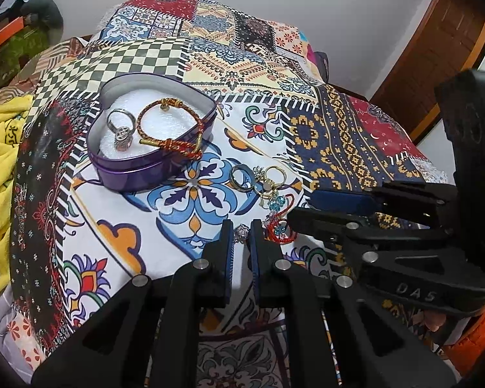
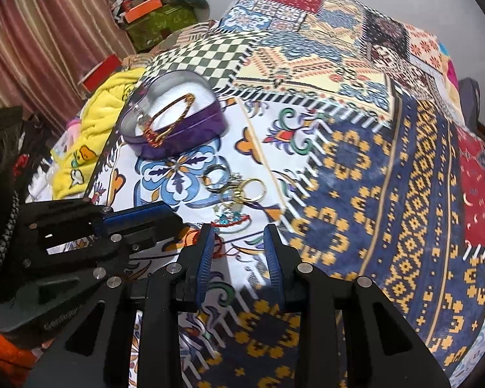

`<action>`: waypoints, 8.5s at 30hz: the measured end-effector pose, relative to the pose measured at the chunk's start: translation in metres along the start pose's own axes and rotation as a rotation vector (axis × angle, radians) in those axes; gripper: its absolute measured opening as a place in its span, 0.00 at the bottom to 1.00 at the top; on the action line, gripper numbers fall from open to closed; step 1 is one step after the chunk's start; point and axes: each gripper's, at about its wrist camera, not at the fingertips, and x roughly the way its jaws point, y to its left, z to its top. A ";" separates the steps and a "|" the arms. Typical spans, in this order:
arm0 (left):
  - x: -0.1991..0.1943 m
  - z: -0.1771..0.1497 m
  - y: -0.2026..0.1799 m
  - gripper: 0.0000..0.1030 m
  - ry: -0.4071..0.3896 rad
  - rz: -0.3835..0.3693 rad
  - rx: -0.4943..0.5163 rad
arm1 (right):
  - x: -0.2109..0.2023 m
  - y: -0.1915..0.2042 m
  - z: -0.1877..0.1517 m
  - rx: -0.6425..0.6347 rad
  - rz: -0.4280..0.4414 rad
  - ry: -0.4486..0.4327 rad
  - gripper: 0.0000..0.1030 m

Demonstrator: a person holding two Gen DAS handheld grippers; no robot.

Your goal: Organize jewelry

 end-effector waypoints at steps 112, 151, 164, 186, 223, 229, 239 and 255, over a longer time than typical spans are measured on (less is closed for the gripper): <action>-0.030 -0.015 0.009 0.37 0.000 0.062 0.003 | -0.018 0.016 -0.012 0.001 0.047 -0.048 0.07; -0.018 0.003 -0.024 0.07 -0.062 0.028 0.053 | -0.033 -0.005 -0.015 0.065 0.046 -0.085 0.08; -0.076 0.028 0.011 0.07 -0.226 0.057 -0.022 | -0.047 0.030 0.034 -0.019 0.061 -0.208 0.08; -0.055 0.065 0.059 0.07 -0.247 0.108 -0.051 | -0.024 0.047 0.098 -0.052 0.081 -0.251 0.08; -0.041 0.076 0.091 0.18 -0.173 0.087 -0.116 | 0.003 0.028 0.093 -0.011 0.126 -0.147 0.28; -0.067 0.069 0.078 0.31 -0.214 0.132 -0.066 | -0.021 0.017 0.086 0.009 0.084 -0.183 0.28; -0.079 0.050 0.047 0.42 -0.199 0.154 -0.009 | -0.041 -0.012 0.053 0.056 -0.006 -0.155 0.28; -0.004 0.017 -0.003 0.42 0.027 0.075 0.046 | -0.038 -0.041 -0.005 0.115 -0.030 -0.068 0.28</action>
